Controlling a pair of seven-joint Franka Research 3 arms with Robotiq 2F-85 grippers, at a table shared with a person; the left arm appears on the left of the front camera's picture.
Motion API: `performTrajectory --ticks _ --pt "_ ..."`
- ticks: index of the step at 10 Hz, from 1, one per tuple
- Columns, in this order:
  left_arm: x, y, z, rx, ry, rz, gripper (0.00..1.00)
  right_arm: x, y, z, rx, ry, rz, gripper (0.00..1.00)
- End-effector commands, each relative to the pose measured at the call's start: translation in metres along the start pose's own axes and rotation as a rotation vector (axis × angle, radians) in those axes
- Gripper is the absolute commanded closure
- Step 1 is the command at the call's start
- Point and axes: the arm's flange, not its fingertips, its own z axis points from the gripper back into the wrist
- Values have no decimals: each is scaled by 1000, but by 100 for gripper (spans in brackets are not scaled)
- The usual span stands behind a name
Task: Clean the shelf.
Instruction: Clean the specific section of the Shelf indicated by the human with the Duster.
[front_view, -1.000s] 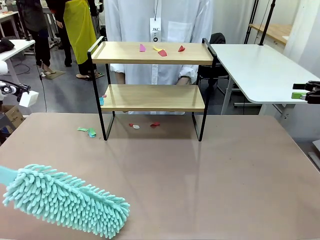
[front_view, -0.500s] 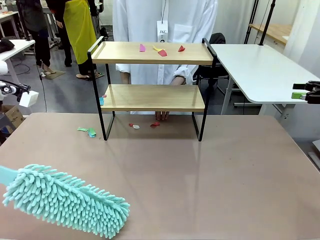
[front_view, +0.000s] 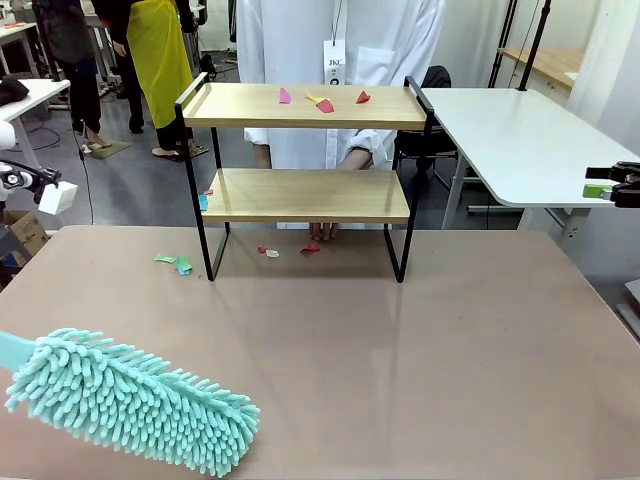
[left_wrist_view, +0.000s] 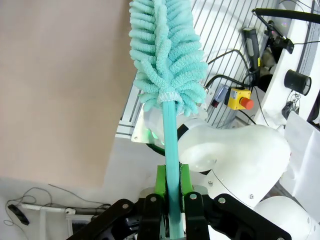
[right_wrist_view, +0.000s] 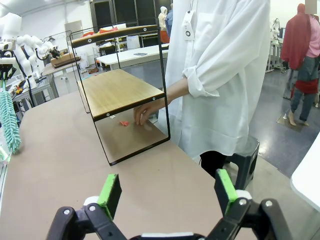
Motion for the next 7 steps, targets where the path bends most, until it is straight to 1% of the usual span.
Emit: performTrajectory --ticks 1,3,4,6,7 --pt "0 -3 0 -18 -12 0 87 5 1 -3 -7 12 -13 0" --pt "0 -3 0 -18 -12 0 87 5 1 -3 -7 12 -13 0" --pt "0 0 0 0 0 0 87 5 1 -3 -7 12 -13 0" --pt "34 2 -9 -30 -140 65 87 5 1 -3 -7 12 -13 0" --pt "49 -2 -14 -54 -210 62 87 5 1 -3 -7 12 -13 0"
